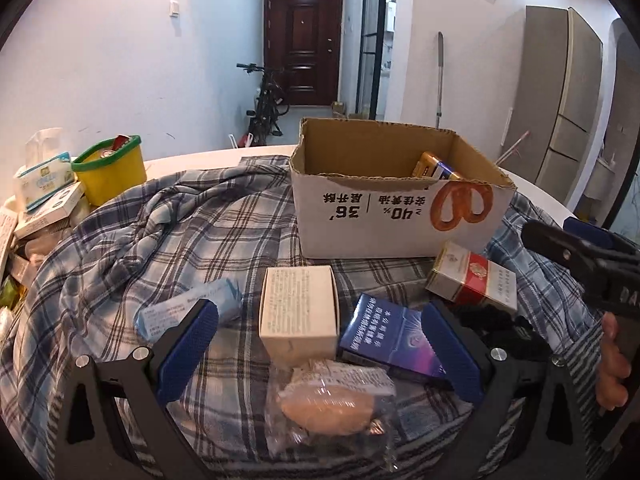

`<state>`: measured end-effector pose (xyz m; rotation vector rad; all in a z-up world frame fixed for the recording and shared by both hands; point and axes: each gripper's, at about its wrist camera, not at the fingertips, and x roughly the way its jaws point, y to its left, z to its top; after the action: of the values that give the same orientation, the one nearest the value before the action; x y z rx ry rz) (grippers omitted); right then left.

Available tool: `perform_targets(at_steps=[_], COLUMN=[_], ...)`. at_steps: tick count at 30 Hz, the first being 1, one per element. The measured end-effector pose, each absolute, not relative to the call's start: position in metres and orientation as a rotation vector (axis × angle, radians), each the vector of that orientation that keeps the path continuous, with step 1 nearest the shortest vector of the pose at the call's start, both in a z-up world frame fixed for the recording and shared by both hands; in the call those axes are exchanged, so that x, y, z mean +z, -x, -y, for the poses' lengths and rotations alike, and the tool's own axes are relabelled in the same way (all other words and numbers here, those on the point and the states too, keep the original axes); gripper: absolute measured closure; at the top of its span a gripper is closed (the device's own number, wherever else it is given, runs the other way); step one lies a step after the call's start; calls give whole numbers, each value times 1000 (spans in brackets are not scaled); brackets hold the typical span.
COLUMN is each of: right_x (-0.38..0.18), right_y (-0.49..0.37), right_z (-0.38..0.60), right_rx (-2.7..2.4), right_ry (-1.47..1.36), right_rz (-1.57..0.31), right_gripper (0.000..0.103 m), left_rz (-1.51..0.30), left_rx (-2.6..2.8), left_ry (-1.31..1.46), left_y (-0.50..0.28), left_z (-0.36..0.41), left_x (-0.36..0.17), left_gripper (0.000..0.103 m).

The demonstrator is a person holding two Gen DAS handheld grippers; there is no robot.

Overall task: Organize objects
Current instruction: 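Grasp the white printed cardboard box with the left gripper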

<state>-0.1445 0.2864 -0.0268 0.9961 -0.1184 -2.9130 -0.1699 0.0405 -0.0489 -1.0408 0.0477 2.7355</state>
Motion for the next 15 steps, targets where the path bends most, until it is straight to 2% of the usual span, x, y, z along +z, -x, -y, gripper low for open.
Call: perform_targets(at_steps=[4, 6, 13, 15], right_x=[-29, -30, -35, -36], right_y=[146, 147, 153, 153], right_z=[-283, -284, -289, -287], right_rx=[-2912, -2913, -2892, -2888], right_ry=[-1005, -1014, -1060, -1065], right_rz=[79, 85, 119, 111], right_gripper=[0, 0, 0, 1], left_rz=[2, 30, -5, -13], left_rx=[2747, 2744, 2685, 2664], left_ry=[1064, 1084, 1147, 1155], left_y=[183, 188, 196, 196], left_z=[-30, -26, -33, -35], left_x=[-49, -51, -64, -66], left_gripper=[1, 11, 33, 49])
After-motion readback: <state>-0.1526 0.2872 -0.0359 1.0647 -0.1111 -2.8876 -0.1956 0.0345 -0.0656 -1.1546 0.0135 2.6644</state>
